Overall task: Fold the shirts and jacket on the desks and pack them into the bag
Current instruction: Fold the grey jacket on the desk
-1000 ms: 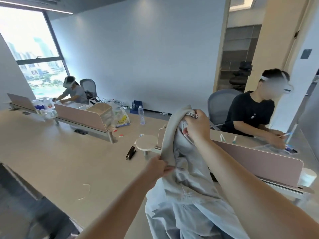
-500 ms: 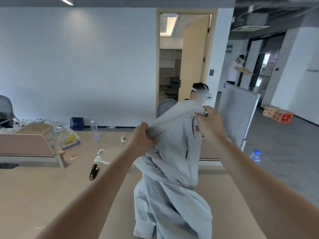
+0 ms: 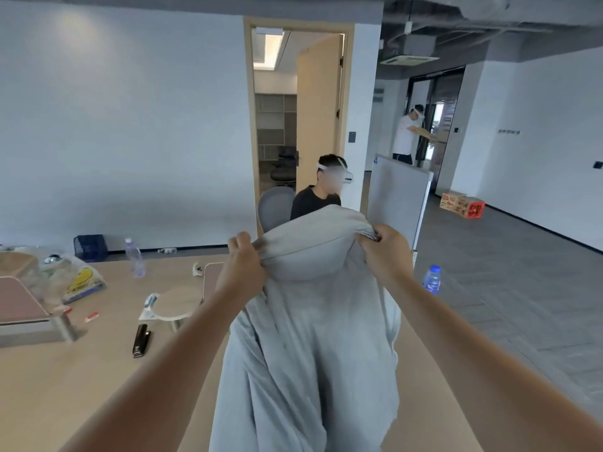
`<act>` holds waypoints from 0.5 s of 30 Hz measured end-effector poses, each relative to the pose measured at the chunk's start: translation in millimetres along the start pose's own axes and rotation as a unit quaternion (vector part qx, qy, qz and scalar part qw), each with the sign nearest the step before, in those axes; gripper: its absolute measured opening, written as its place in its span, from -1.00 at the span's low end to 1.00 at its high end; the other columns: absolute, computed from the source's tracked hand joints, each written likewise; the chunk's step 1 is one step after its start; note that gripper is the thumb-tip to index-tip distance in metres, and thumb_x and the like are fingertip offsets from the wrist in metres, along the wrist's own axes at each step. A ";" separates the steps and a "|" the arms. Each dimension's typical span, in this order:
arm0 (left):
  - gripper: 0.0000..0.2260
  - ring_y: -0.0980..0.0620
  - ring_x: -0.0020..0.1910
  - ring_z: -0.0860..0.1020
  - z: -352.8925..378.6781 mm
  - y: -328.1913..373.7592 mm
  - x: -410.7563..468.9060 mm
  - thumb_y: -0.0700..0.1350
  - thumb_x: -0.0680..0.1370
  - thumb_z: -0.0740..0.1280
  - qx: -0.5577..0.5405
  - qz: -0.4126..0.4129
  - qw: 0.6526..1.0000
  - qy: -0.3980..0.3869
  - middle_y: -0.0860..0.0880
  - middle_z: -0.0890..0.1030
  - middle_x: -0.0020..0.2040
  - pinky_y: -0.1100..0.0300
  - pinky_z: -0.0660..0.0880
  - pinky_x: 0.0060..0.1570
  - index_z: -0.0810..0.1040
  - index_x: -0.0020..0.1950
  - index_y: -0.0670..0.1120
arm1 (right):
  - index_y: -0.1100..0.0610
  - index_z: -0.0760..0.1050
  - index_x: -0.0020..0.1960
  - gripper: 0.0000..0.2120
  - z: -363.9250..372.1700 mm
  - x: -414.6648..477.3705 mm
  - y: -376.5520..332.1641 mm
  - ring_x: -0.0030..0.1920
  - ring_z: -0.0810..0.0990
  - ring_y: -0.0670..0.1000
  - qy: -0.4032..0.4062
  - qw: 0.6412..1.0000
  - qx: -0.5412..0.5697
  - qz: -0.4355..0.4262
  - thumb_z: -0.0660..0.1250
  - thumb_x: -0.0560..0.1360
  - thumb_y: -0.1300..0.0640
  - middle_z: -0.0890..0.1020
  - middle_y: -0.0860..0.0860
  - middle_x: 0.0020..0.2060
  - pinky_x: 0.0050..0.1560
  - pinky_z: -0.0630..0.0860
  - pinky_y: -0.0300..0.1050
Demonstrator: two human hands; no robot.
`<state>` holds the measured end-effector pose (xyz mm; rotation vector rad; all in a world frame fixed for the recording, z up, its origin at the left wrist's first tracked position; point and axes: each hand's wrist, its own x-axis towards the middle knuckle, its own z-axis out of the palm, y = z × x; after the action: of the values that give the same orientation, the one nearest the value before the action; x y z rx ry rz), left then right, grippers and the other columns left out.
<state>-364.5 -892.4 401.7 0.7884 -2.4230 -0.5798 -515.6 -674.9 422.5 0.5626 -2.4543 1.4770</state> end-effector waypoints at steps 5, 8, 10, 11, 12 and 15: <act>-0.93 -0.21 -0.18 0.56 4.2 -28.9 10.7 -0.19 0.39 0.19 0.039 -0.031 0.998 -0.049 -0.15 0.60 -0.17 0.02 0.52 -0.24 0.42 -0.20 -0.04 | 0.10 0.41 -0.23 -0.79 1.0 1.9 7.0 -0.27 0.54 0.14 0.016 1.000 0.007 0.016 0.27 0.49 -0.01 0.55 0.04 -0.33 -0.34 0.37 -0.10; -0.90 -0.19 -0.25 0.55 1.8 -30.9 12.8 -0.13 0.38 0.19 0.045 -0.022 0.995 -0.085 -0.09 0.53 -0.31 -0.01 0.52 -0.22 0.34 -0.34 -0.04 | 0.06 0.39 -0.21 -0.79 1.8 3.2 10.5 -0.23 0.54 0.11 0.019 1.000 -0.016 0.017 0.25 0.54 -0.02 0.54 0.00 -0.29 -0.33 0.31 -0.11; -0.82 -0.10 -0.31 0.47 -0.9 -26.4 8.5 -0.15 0.46 0.23 0.041 -0.021 0.994 -0.099 -0.01 0.45 -0.39 0.08 0.41 -0.26 0.32 -0.34 -0.06 | 0.02 0.38 -0.14 -0.81 3.8 3.9 13.5 -0.16 0.54 0.14 0.005 0.999 -0.045 0.020 0.20 0.57 -0.06 0.55 -0.03 -0.24 -0.22 0.38 -0.07; -0.79 -0.06 -0.34 0.41 -0.8 -24.7 6.6 -0.16 0.48 0.23 0.027 -0.026 0.995 -0.096 0.00 0.41 -0.41 0.11 0.34 -0.29 0.31 -0.34 -0.07 | 0.02 0.39 -0.10 -0.81 4.8 4.3 14.8 -0.12 0.54 0.17 -0.006 0.998 -0.059 0.020 0.18 0.57 -0.08 0.56 -0.02 -0.21 -0.16 0.43 -0.03; -0.78 -0.03 -0.37 0.35 -0.4 -23.7 4.7 -0.18 0.50 0.24 0.006 -0.035 0.995 -0.090 0.00 0.38 -0.41 0.12 0.28 -0.31 0.30 -0.34 -0.06 | 0.01 0.39 -0.07 -0.80 5.1 4.3 15.6 -0.08 0.54 0.19 -0.019 0.997 -0.069 0.019 0.15 0.57 -0.11 0.57 -0.01 -0.18 -0.10 0.48 0.02; -0.71 0.03 -0.37 0.27 3.9 -28.9 3.7 -0.24 0.52 0.30 -0.069 -0.041 0.994 -0.076 -0.02 0.33 -0.38 0.12 0.19 -0.35 0.29 -0.34 -0.08 | -0.02 0.40 -0.03 -0.77 4.3 5.0 19.6 -0.05 0.58 0.19 -0.053 0.996 -0.075 0.018 0.11 0.54 -0.15 0.59 0.00 -0.17 -0.02 0.54 0.09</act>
<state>-357.5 -915.1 384.5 0.8161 -2.4643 -0.8577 -528.5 -671.4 406.7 0.5828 -2.6418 1.2905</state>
